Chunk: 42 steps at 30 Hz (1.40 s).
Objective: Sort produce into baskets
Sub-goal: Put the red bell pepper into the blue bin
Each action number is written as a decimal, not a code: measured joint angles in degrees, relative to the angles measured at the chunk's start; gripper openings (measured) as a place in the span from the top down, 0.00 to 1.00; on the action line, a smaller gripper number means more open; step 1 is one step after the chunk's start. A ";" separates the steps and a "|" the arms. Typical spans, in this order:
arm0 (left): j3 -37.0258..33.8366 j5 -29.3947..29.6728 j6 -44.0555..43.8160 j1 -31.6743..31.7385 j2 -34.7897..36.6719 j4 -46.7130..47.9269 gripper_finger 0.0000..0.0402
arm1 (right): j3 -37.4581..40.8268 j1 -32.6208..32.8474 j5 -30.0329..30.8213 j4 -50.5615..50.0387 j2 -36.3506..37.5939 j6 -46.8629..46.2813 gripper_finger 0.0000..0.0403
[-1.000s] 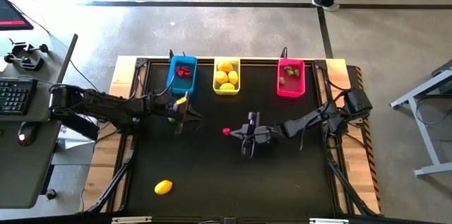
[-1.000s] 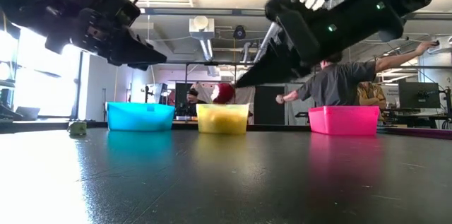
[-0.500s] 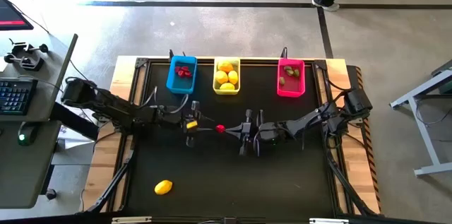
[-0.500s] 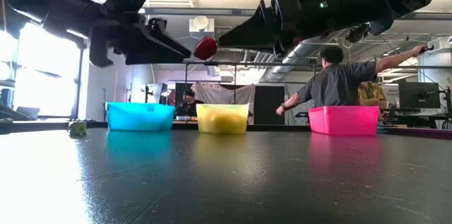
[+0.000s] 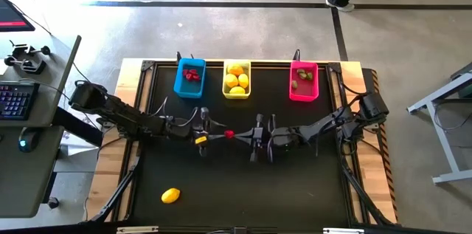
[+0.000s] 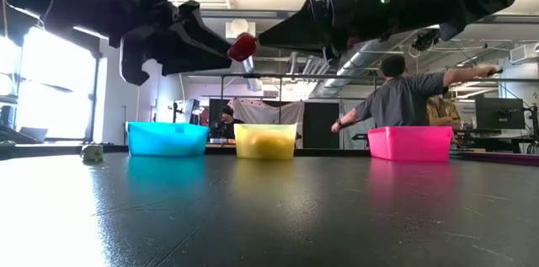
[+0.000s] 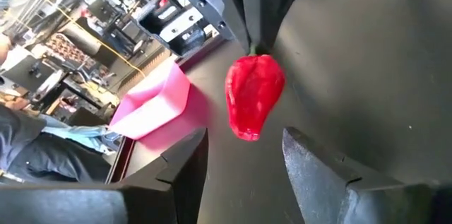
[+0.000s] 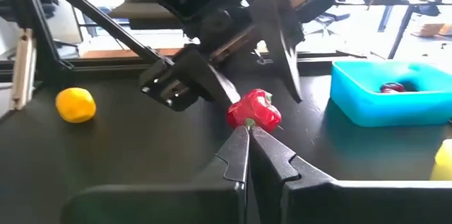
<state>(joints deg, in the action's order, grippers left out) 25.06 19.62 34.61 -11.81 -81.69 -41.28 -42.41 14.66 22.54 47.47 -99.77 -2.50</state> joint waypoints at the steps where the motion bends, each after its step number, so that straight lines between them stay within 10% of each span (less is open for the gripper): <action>1: 0.00 -0.02 0.00 0.00 0.00 -0.45 0.58 | 0.00 0.00 -0.46 0.23 0.00 0.00 1.00; 21: 0.33 -3.93 -0.02 0.07 0.00 -1.92 0.93 | 0.00 0.02 2.07 0.55 0.00 -1.75 0.99; 30: 0.33 2.23 -3.82 2.16 0.24 -1.01 0.98 | 0.00 -0.02 7.56 -5.70 0.02 -3.34 0.70; 42: 0.68 5.44 -25.64 20.37 20.62 34.21 0.98 | 0.00 -0.04 7.75 -9.81 0.02 -4.96 0.54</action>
<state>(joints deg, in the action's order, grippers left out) 25.74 25.06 8.97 8.55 -61.07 -7.07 -42.41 14.61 30.28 37.66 -99.74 -7.47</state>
